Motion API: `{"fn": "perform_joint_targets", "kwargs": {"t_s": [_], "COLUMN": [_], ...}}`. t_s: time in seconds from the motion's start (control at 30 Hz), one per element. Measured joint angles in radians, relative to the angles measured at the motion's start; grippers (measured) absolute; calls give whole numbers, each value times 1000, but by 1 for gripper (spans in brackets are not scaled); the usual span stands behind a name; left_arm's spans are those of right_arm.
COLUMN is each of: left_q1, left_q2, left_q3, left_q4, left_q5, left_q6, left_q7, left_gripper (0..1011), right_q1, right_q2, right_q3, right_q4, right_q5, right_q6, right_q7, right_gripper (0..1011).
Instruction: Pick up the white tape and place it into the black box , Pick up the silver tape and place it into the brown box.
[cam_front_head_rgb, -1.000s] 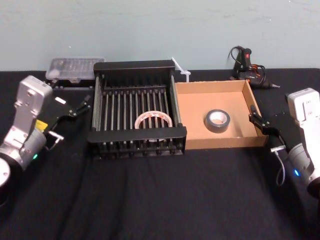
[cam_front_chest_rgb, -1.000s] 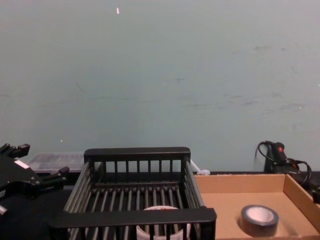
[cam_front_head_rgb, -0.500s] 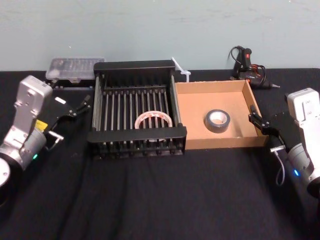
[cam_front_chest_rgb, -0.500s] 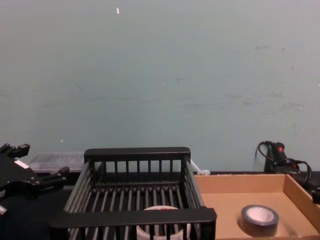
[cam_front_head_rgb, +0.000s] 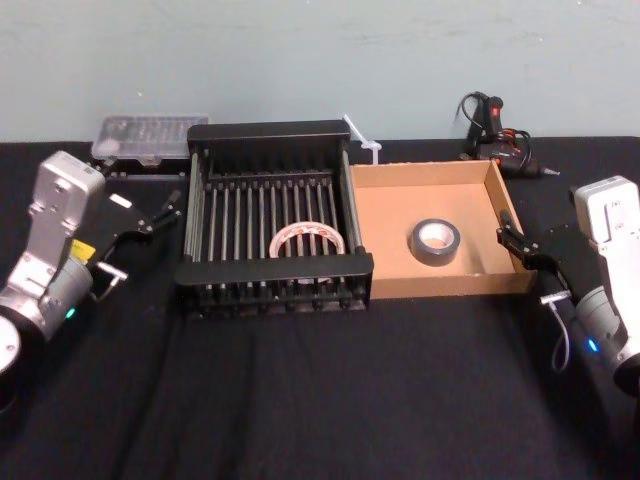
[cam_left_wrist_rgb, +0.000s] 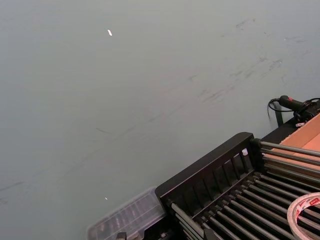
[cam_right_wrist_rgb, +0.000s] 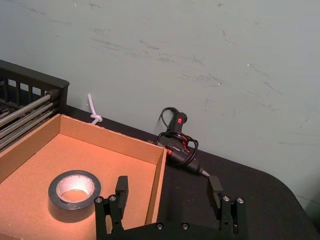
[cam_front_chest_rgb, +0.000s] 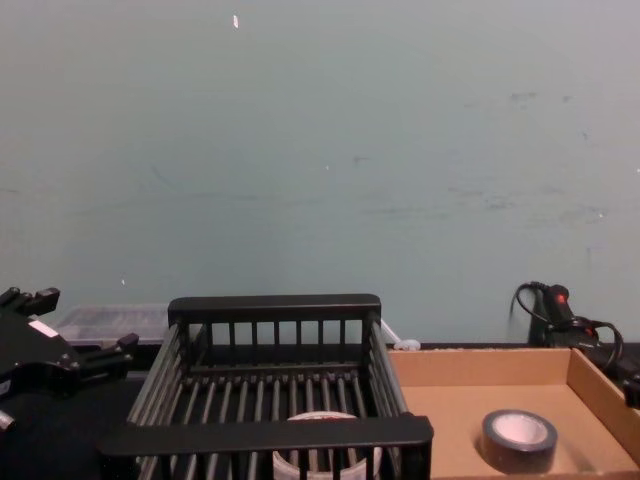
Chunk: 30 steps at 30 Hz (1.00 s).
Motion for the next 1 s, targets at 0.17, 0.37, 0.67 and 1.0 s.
{"fn": "perform_joint_targets", "kwargs": {"t_s": [0.17,0.37,0.67,1.0], "left_q1": [0,0,0,0], "left_q2": [0,0,0,0], "left_q3": [0,0,0,0], "left_q4": [0,0,0,0], "left_q5": [0,0,0,0], "left_q6": [0,0,0,0], "left_q7": [0,0,0,0], "left_gripper": [1001,1002,1001,1001], "right_q1": [0,0,0,0], "right_q2": [0,0,0,0], "right_q3": [0,0,0,0], "right_q4": [0,0,0,0], "right_q5": [0,0,0,0], "right_q6": [0,0,0,0], "right_q7": [0,0,0,0], "right_gripper": [1002,1002,1002,1002]}}
